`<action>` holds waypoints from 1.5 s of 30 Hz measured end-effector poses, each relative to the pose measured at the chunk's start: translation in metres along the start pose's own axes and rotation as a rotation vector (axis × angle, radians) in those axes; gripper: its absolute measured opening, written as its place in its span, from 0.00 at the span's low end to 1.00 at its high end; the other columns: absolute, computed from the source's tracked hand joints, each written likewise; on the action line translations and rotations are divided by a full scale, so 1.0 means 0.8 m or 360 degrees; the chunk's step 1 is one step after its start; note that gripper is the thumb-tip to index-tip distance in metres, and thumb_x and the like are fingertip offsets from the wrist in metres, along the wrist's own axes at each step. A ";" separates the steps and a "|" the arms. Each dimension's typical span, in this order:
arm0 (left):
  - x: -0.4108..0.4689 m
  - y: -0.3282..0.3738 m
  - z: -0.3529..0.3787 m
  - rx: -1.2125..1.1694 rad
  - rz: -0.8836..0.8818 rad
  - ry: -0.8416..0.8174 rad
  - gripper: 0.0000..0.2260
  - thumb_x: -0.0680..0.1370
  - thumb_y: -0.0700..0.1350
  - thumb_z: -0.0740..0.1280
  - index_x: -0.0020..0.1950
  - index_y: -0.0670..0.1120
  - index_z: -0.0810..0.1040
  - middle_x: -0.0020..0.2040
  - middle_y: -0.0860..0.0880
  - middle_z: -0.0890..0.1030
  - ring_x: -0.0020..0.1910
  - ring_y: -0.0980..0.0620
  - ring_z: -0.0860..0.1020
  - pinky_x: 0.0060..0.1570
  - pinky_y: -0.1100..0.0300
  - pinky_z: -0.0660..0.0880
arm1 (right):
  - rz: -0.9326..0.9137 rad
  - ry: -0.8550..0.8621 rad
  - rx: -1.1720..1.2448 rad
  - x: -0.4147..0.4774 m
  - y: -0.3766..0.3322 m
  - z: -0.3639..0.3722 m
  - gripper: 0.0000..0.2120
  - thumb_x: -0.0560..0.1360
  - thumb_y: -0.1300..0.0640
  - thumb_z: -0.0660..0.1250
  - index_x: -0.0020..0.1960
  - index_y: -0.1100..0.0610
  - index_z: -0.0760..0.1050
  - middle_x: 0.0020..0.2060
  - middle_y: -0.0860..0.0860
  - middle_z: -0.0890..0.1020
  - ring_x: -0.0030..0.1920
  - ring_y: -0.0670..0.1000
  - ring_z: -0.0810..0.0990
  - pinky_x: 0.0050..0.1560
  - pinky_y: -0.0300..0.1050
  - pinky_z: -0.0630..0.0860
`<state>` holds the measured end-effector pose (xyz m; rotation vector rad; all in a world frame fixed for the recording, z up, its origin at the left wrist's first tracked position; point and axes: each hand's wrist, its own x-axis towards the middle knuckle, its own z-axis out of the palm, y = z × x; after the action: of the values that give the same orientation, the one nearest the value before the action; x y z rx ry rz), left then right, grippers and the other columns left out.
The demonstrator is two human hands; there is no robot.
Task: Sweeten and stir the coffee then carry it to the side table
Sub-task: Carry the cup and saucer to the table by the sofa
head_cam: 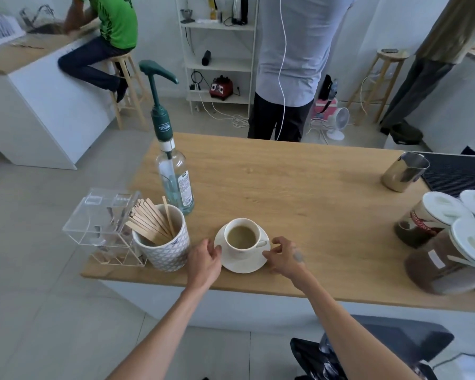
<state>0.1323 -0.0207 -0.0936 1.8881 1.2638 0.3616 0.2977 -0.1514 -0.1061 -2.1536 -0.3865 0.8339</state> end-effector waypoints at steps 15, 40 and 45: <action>0.059 0.005 0.006 0.0304 -0.0085 -0.0283 0.10 0.76 0.43 0.74 0.53 0.41 0.77 0.45 0.40 0.85 0.35 0.39 0.86 0.35 0.45 0.85 | 0.0011 0.0182 -0.0187 0.026 0.009 0.024 0.17 0.66 0.55 0.78 0.53 0.53 0.78 0.44 0.51 0.82 0.50 0.55 0.83 0.45 0.58 0.84; -0.007 0.048 0.037 -0.0419 -0.0245 -0.0533 0.09 0.77 0.31 0.72 0.52 0.37 0.73 0.44 0.39 0.83 0.29 0.44 0.78 0.28 0.53 0.76 | 0.0108 0.0135 0.0503 -0.063 0.034 -0.074 0.14 0.72 0.70 0.72 0.54 0.59 0.74 0.47 0.54 0.78 0.42 0.49 0.80 0.30 0.39 0.82; -0.063 0.084 0.060 -0.0526 -0.0188 -0.0633 0.10 0.76 0.29 0.72 0.49 0.40 0.73 0.40 0.41 0.82 0.28 0.44 0.78 0.23 0.57 0.75 | 0.0110 0.0178 0.0638 -0.107 0.066 -0.123 0.14 0.72 0.71 0.71 0.50 0.56 0.73 0.50 0.58 0.82 0.47 0.54 0.84 0.37 0.49 0.86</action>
<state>0.1818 -0.0981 -0.0632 1.5052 0.9737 0.1133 0.3012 -0.2849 -0.0617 -1.8357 -0.0774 0.7521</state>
